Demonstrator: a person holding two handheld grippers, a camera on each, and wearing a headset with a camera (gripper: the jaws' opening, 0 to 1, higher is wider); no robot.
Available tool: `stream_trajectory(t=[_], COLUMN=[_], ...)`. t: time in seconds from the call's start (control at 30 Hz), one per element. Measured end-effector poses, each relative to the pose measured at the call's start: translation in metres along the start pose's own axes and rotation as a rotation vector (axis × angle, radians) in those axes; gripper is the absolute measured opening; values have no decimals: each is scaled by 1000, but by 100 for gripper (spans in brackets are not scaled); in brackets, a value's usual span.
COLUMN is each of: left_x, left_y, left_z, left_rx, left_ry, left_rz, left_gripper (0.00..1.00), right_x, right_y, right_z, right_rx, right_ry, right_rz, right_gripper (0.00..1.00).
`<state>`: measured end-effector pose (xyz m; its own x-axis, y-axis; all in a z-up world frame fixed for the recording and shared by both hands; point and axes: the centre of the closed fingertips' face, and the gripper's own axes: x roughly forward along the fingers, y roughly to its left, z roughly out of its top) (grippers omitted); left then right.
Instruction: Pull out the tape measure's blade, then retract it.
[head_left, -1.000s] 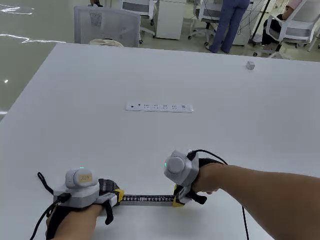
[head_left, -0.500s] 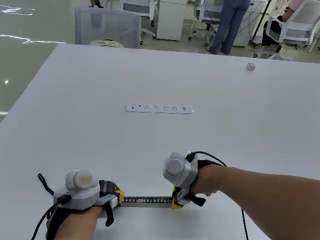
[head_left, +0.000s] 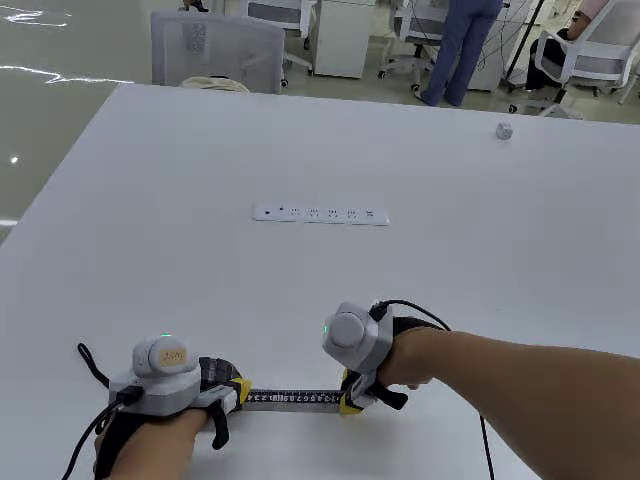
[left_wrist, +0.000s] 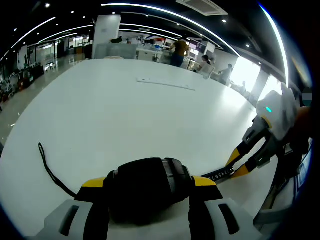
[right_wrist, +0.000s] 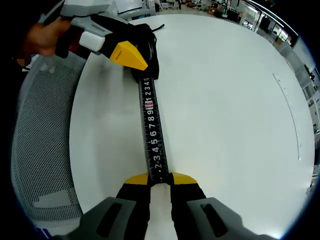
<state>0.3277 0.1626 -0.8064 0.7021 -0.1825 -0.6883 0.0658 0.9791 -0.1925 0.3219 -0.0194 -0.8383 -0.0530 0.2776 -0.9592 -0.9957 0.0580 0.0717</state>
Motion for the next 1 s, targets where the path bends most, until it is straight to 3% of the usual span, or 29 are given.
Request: stream_trajectory(t=[1.0], left_x=[0], left_y=[0], left_z=[0], left_rx=[-6], left_ry=[-5], left_rz=[-6], left_gripper=[61], right_x=[3], right_y=[2], right_z=[11], right_rx=[-3], right_ry=[-10], right_rz=[0], right_gripper=[14])
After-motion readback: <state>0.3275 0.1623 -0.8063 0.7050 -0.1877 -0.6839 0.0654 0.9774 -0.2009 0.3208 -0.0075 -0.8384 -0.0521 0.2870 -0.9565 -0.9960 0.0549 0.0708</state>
